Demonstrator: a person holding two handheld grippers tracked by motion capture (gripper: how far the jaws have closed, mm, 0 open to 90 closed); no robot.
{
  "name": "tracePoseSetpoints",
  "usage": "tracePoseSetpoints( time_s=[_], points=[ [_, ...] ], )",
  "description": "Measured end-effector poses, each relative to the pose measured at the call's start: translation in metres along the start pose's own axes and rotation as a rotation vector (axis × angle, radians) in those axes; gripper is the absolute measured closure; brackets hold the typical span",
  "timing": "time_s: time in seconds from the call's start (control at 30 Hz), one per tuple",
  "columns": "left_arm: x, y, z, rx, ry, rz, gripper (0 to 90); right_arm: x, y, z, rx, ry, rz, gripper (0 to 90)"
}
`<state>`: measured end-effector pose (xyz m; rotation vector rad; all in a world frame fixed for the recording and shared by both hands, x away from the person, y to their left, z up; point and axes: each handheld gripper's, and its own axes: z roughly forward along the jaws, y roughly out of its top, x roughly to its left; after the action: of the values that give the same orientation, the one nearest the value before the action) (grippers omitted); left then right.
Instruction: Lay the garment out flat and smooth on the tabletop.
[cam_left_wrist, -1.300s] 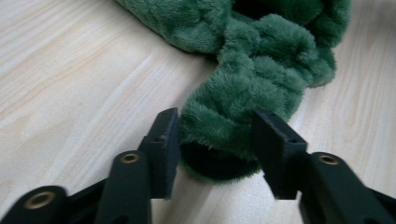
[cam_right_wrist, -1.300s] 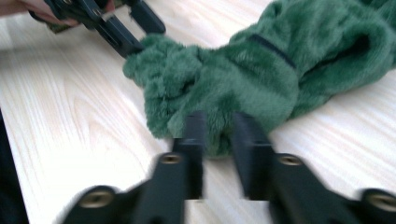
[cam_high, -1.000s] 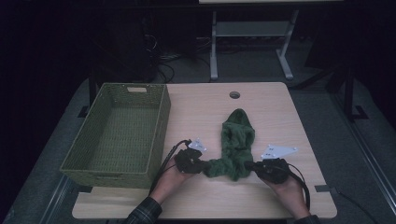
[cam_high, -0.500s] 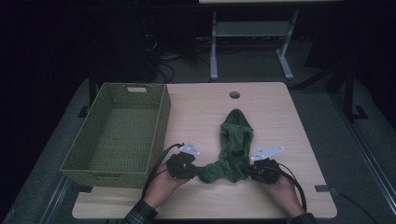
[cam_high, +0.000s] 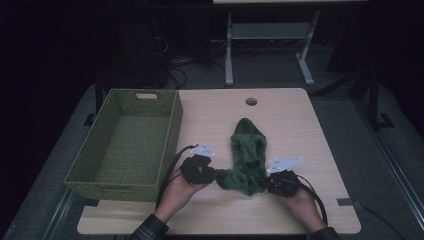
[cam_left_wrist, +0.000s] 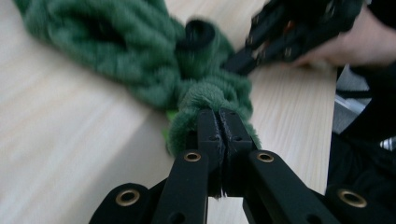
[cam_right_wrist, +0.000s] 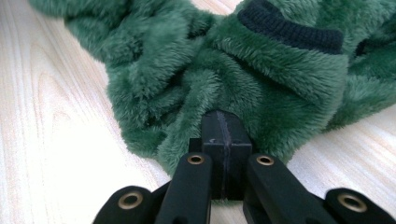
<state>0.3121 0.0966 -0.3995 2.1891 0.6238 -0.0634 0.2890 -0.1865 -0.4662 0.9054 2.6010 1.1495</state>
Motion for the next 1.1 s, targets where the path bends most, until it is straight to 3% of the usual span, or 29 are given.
tracePoseSetpoints(
  time_s=[0.43,0.57,0.77,0.97,1.1],
  points=[
    [0.016,0.054,0.033,-0.051,0.005,0.039,87.8,0.001,0.000,-0.001,-0.001,-0.002,-0.010,89.6],
    [0.015,0.058,0.031,-0.051,0.033,0.053,86.5,0.001,0.000,-0.001,0.001,0.000,-0.005,89.6],
    [0.001,0.030,0.015,-0.008,0.074,0.071,70.3,0.000,0.000,-0.001,0.001,-0.001,-0.012,89.6],
    [-0.017,-0.010,0.002,0.014,0.076,0.063,65.4,0.000,0.000,-0.001,0.001,-0.001,-0.010,89.5],
    [-0.022,-0.031,0.005,0.035,0.089,0.059,60.8,0.000,0.000,-0.001,0.002,0.002,-0.006,89.4]
  ],
)
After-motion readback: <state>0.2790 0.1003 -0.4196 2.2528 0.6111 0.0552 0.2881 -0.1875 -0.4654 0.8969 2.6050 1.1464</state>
